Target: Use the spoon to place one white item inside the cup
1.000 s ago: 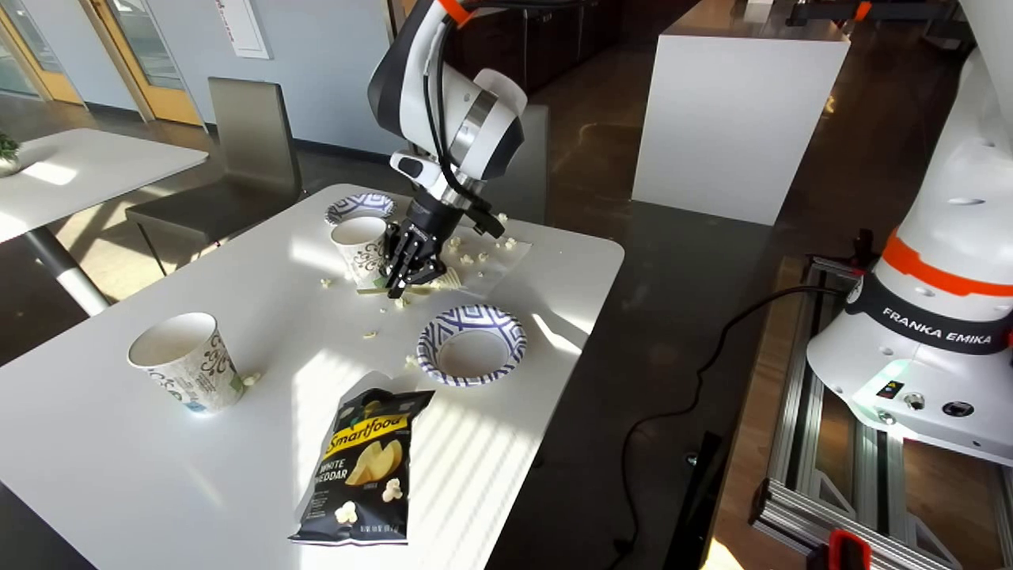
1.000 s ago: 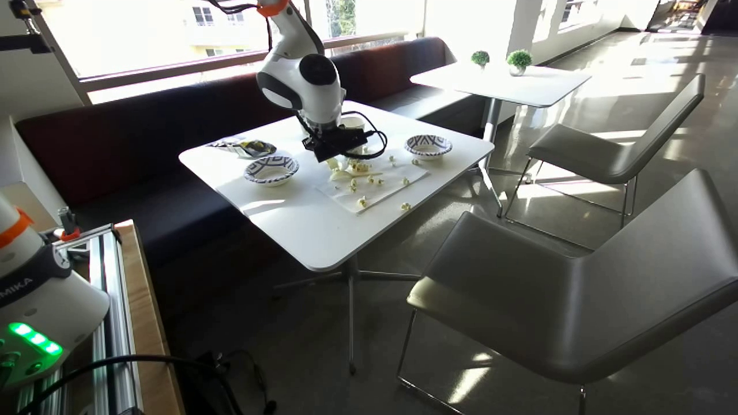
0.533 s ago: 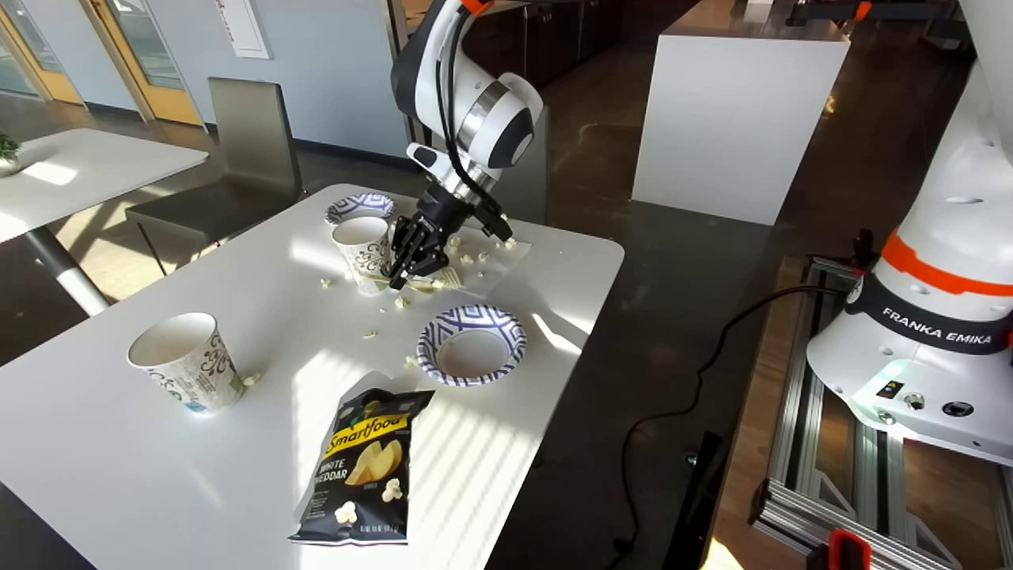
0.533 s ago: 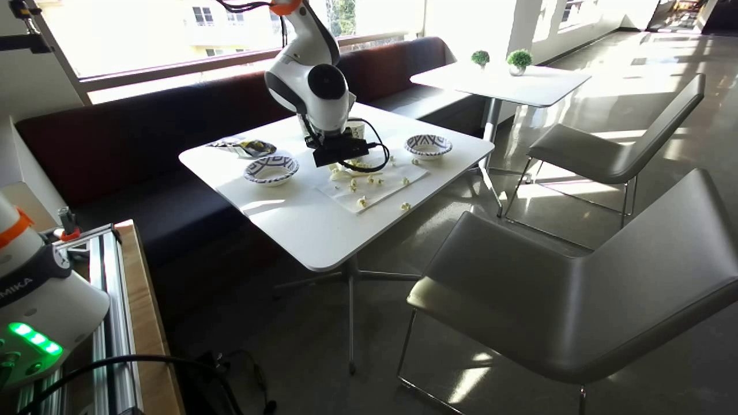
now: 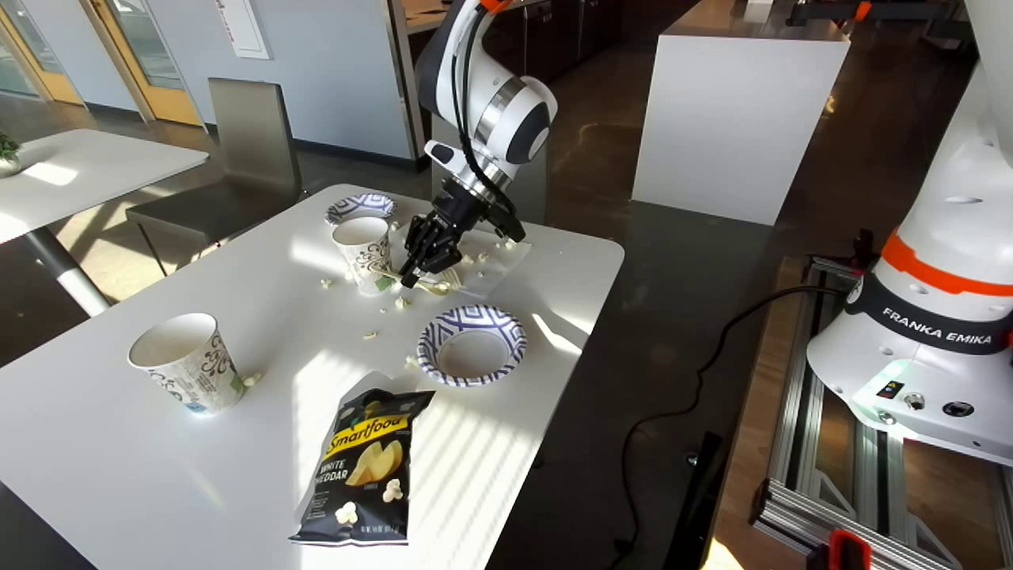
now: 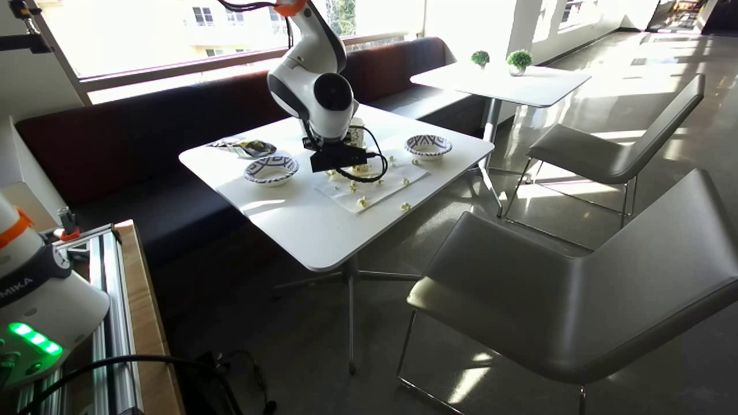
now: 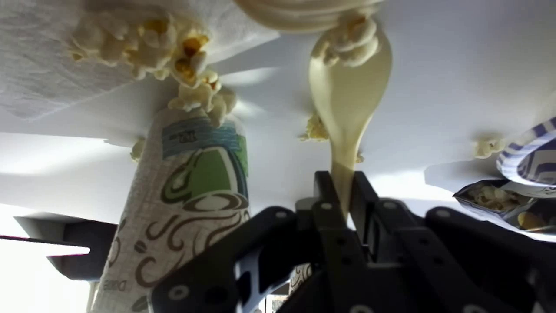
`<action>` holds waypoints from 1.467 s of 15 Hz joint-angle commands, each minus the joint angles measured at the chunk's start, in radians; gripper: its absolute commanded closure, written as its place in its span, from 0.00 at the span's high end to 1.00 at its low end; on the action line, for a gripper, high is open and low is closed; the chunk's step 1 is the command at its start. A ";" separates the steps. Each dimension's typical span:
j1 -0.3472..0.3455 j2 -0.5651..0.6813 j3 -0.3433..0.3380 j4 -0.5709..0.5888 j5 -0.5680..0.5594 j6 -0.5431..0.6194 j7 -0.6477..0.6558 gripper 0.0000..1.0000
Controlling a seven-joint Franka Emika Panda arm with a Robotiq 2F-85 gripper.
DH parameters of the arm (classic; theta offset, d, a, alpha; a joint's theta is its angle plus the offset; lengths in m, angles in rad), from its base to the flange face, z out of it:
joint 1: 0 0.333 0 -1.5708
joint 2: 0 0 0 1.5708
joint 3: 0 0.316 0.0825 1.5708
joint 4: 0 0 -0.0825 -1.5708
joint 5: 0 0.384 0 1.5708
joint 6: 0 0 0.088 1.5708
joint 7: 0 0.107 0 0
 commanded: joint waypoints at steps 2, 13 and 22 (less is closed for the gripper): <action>0.029 -0.018 -0.028 -0.034 -0.022 -0.018 0.045 0.03; 0.079 -0.023 -0.039 -0.036 -0.203 0.037 0.126 0.03; 0.145 -0.075 -0.011 -0.087 -0.426 0.218 0.269 0.03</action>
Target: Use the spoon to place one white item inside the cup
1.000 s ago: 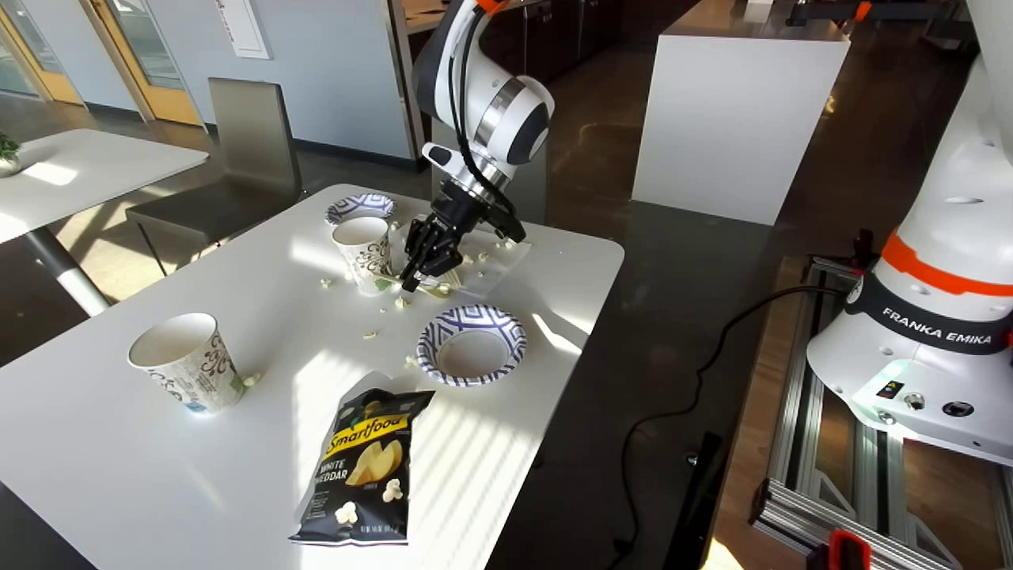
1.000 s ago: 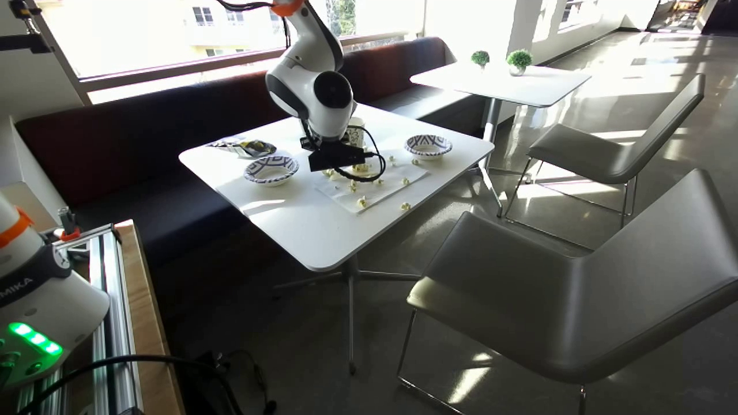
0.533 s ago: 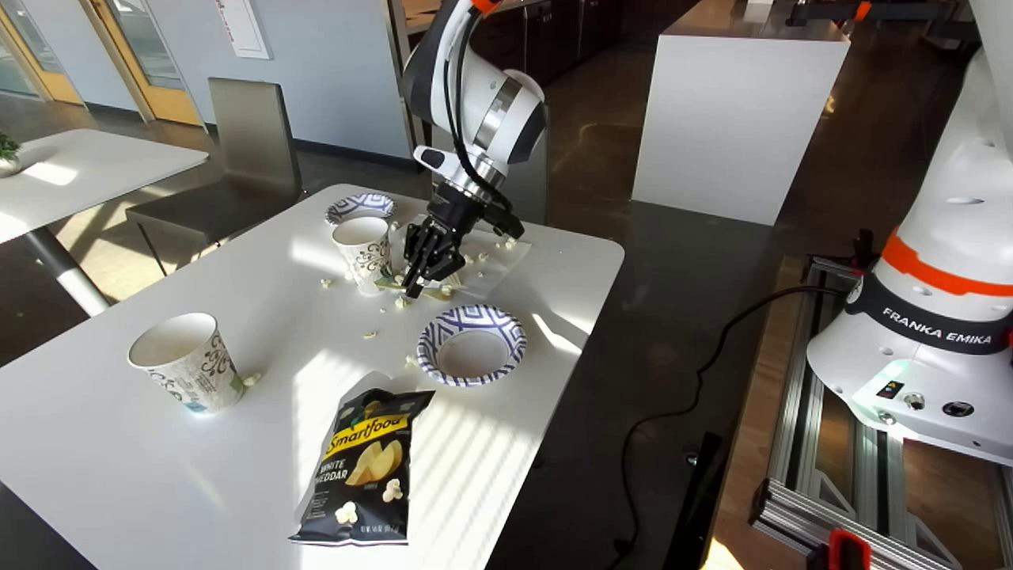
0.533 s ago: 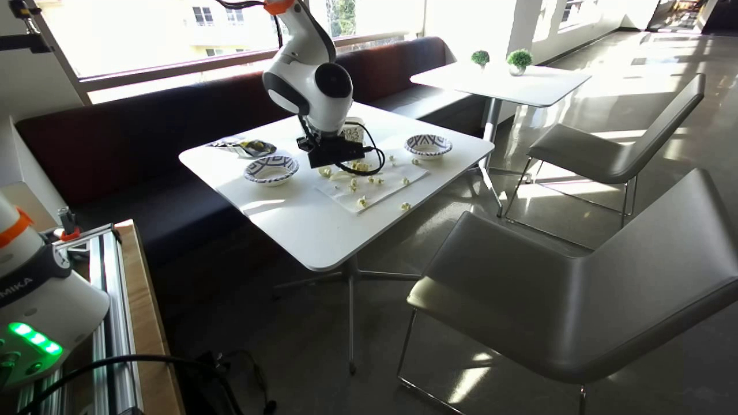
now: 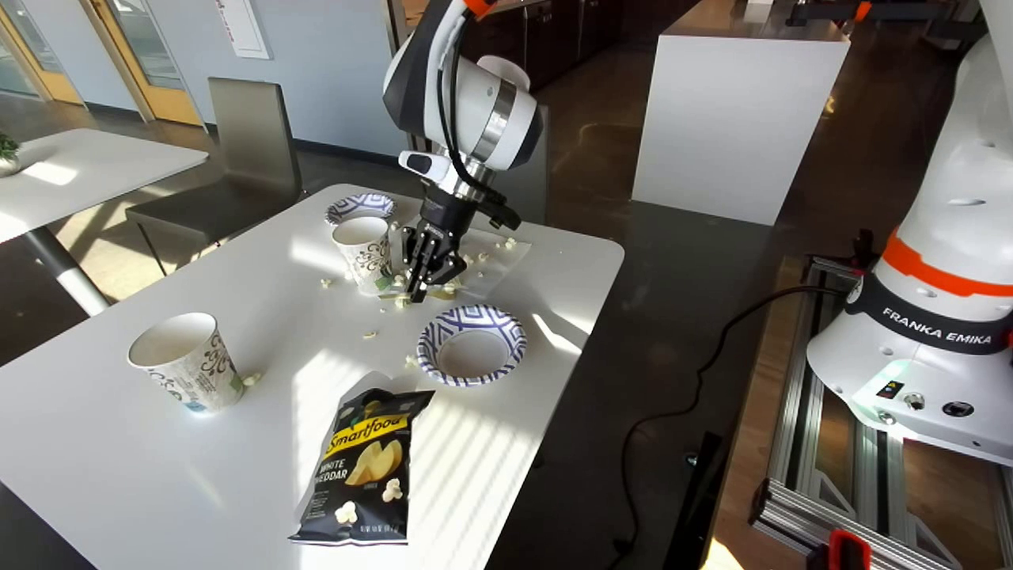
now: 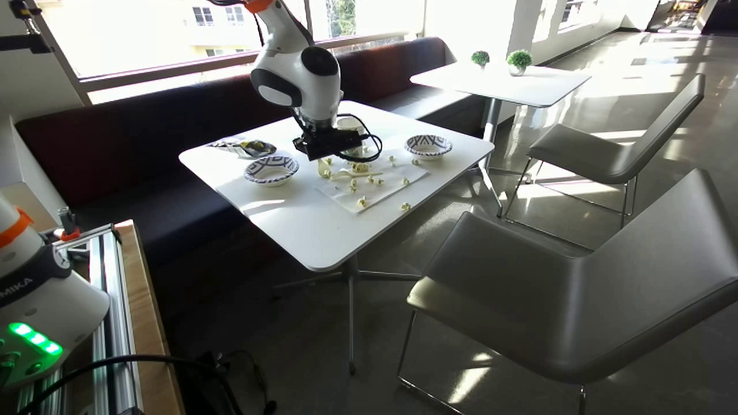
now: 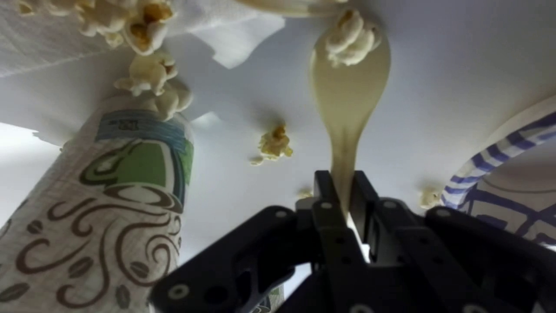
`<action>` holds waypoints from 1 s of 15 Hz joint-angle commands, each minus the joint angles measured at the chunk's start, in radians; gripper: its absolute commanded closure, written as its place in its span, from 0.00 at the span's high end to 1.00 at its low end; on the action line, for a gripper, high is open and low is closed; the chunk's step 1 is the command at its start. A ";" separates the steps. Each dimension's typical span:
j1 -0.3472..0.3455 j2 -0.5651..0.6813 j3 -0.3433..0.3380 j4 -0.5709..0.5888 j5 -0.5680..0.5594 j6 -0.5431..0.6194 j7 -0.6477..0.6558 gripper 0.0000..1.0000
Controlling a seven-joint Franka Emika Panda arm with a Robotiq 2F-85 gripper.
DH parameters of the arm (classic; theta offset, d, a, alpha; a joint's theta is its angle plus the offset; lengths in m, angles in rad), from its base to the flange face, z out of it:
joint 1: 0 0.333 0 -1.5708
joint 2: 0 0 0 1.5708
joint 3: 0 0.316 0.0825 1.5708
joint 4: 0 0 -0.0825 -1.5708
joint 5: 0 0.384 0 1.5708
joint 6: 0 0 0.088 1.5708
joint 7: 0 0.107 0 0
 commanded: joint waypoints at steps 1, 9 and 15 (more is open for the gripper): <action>0.030 -0.047 0.017 -0.064 -0.123 0.083 0.106 0.03; 0.034 -0.118 0.065 -0.100 -0.527 0.129 0.371 0.03; -0.058 -0.146 0.146 -0.007 -0.746 0.027 0.545 0.03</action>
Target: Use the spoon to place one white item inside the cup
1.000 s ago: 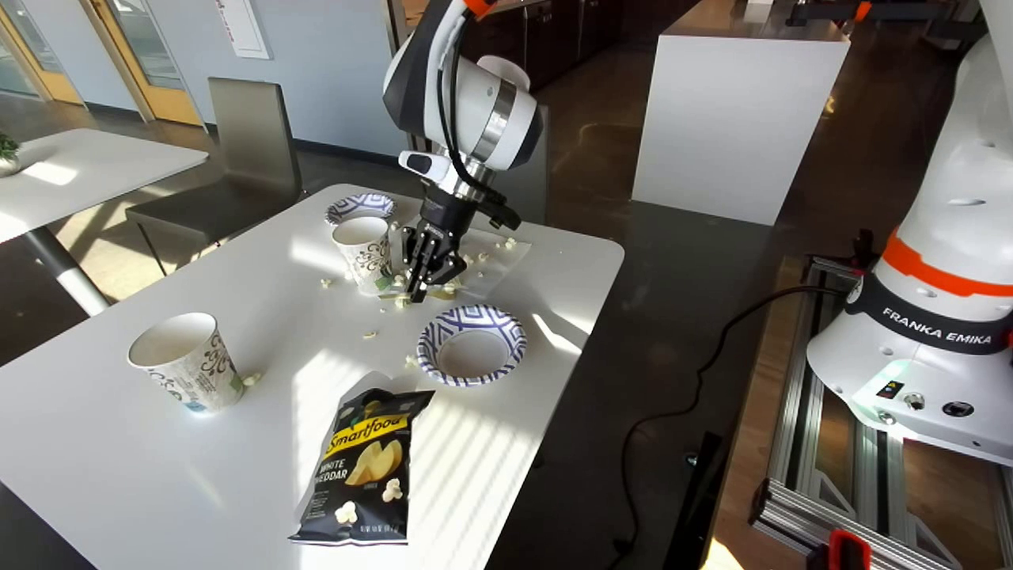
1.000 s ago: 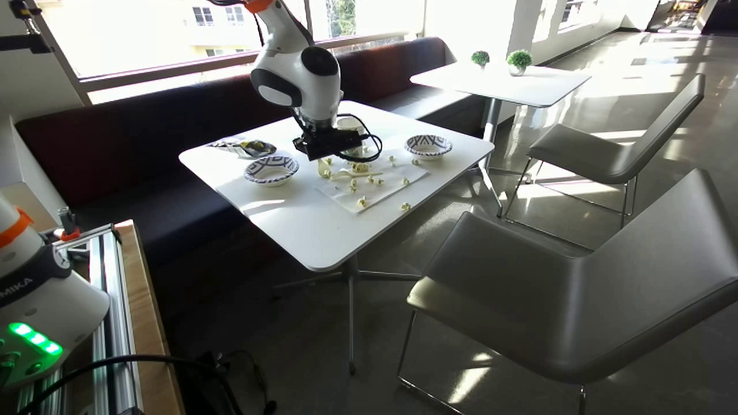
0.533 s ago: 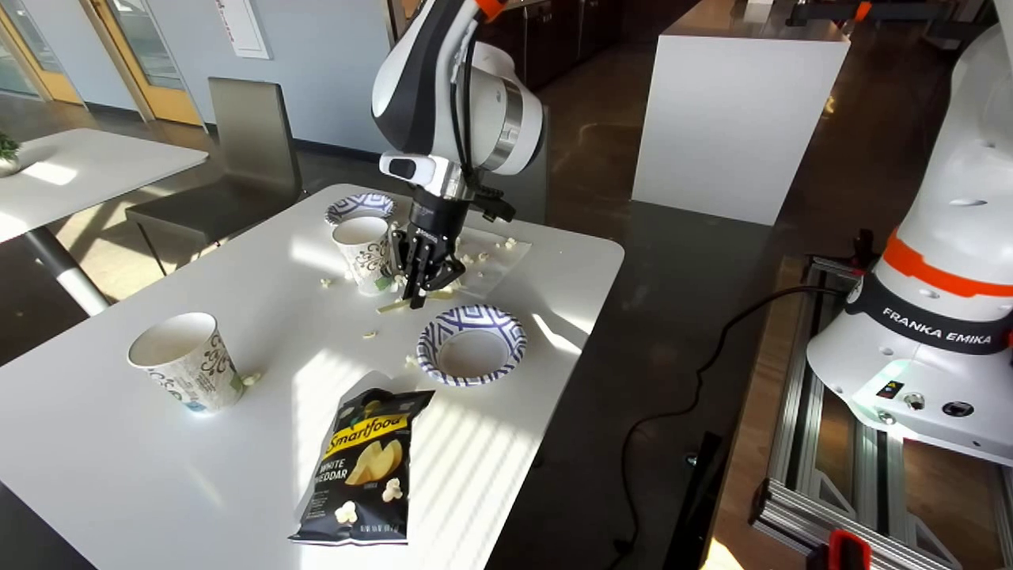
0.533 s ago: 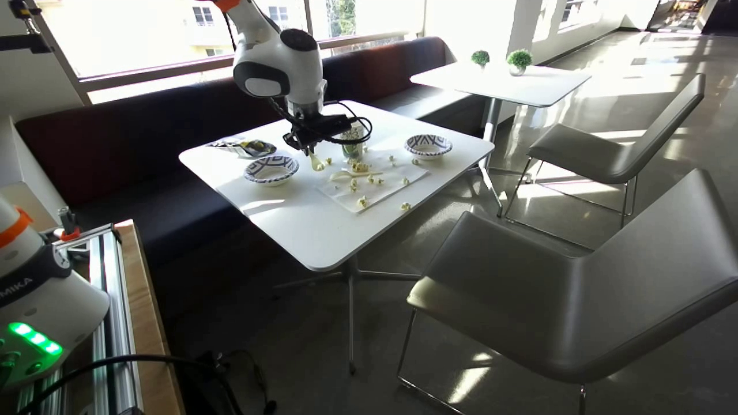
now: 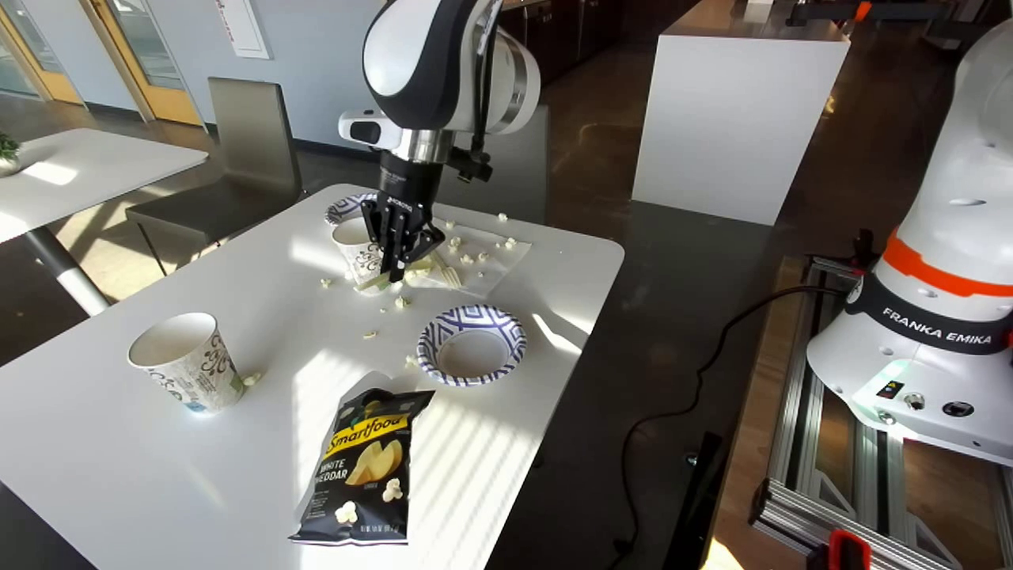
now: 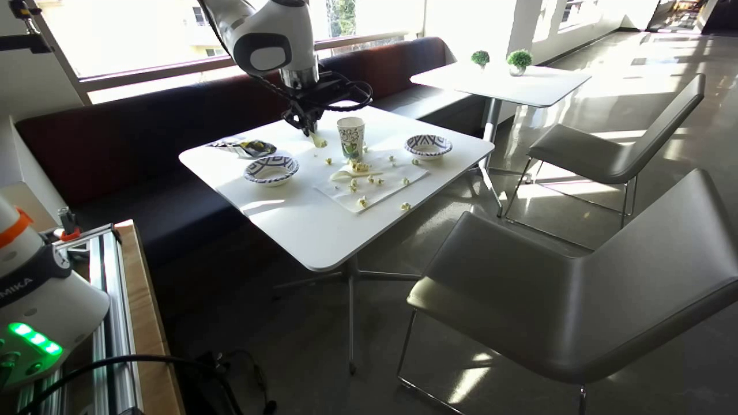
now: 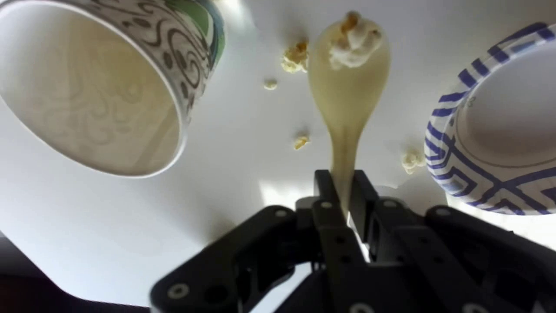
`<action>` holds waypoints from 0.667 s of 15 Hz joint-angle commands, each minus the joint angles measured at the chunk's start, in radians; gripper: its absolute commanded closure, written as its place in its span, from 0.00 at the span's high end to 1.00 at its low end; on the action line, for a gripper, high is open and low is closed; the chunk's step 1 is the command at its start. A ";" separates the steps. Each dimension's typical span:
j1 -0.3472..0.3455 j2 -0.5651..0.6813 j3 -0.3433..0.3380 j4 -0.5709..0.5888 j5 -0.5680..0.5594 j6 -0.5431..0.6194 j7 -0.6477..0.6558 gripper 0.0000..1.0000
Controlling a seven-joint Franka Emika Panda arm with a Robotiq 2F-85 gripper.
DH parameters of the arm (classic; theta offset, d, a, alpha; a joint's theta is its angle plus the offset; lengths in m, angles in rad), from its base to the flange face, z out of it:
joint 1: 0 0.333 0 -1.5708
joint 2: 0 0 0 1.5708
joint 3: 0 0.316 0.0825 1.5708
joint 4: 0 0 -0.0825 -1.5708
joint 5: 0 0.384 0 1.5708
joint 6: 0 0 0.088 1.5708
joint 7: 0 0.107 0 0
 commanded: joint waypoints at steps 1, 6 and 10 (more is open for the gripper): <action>-0.073 -0.009 0.067 0.063 -0.078 -0.082 0.070 0.03; -0.114 0.019 0.106 0.164 -0.074 -0.141 0.077 0.03; -0.133 0.055 0.120 0.242 -0.061 -0.165 0.074 0.03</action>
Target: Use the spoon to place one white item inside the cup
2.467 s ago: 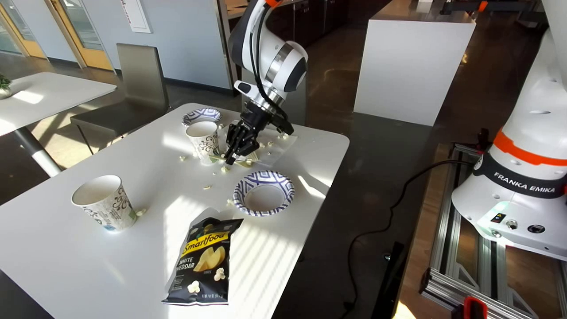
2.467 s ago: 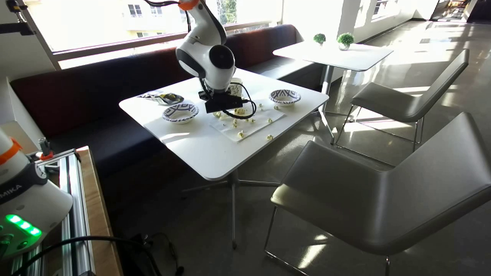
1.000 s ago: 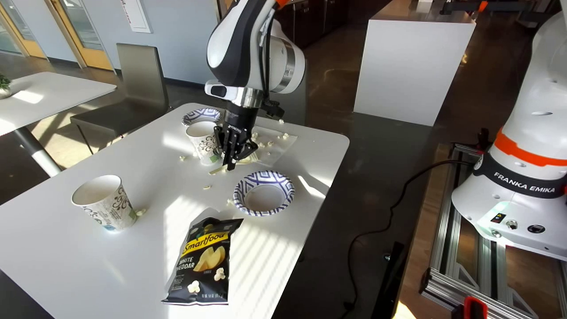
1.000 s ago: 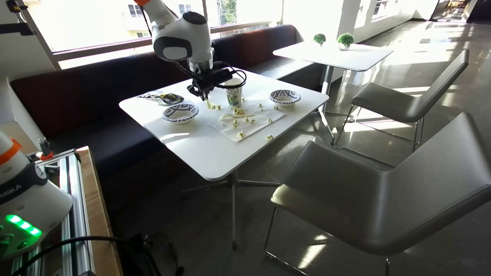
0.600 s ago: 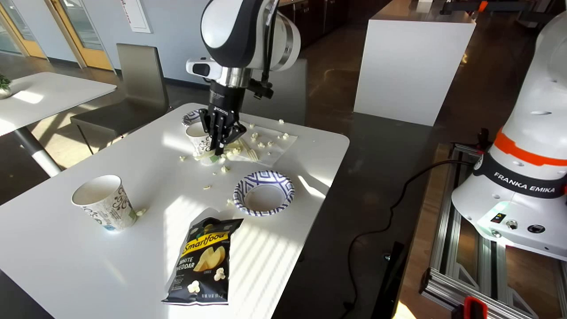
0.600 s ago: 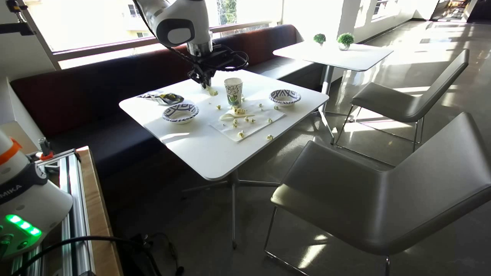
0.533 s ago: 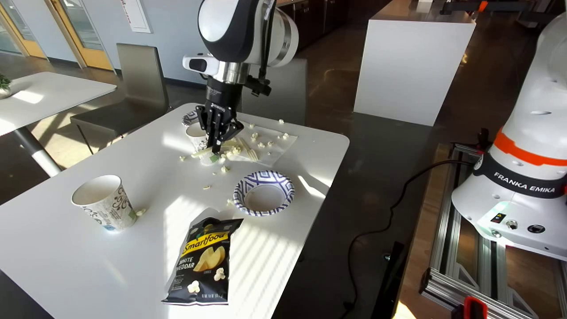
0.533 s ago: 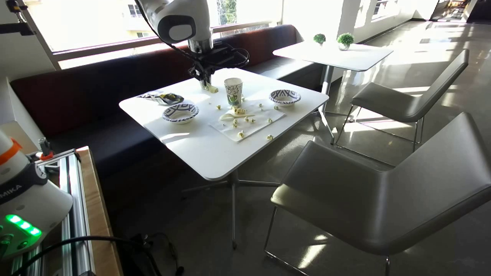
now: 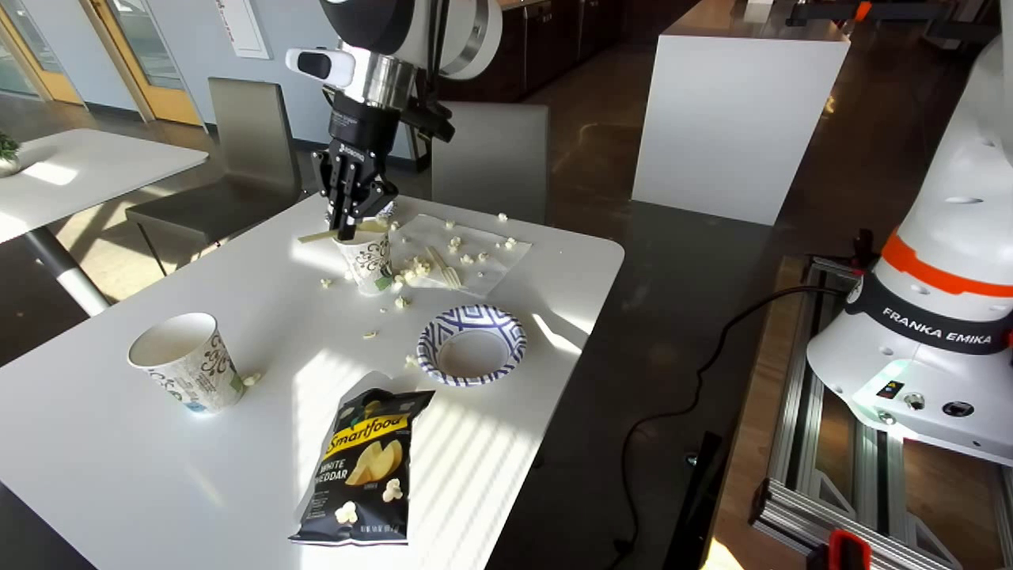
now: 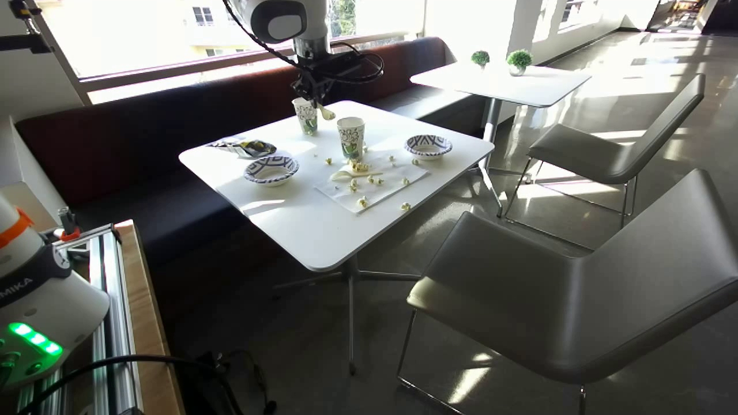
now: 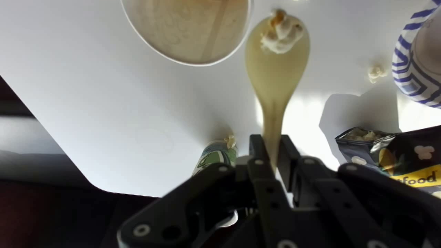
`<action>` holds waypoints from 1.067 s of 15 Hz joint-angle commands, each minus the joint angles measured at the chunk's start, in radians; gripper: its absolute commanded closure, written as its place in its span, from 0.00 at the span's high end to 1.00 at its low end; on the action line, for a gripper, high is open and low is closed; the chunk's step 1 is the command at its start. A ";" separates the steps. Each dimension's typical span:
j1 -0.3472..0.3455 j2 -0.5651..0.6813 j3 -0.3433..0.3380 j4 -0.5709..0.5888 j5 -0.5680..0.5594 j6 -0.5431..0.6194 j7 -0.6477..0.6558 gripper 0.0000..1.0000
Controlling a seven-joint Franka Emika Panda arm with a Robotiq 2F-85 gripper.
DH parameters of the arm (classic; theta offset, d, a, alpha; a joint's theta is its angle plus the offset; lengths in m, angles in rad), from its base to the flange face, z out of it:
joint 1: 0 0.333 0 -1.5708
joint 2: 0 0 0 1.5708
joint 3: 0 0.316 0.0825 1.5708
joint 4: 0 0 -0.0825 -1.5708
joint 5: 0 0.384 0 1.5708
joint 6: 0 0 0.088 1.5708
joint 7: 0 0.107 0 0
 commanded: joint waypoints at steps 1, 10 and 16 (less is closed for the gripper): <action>-0.031 0.052 0.027 0.084 -0.010 -0.036 0.019 0.03; -0.133 0.164 0.131 0.187 0.115 0.045 -0.085 0.03; -0.229 0.227 0.232 0.206 0.268 0.132 -0.227 0.03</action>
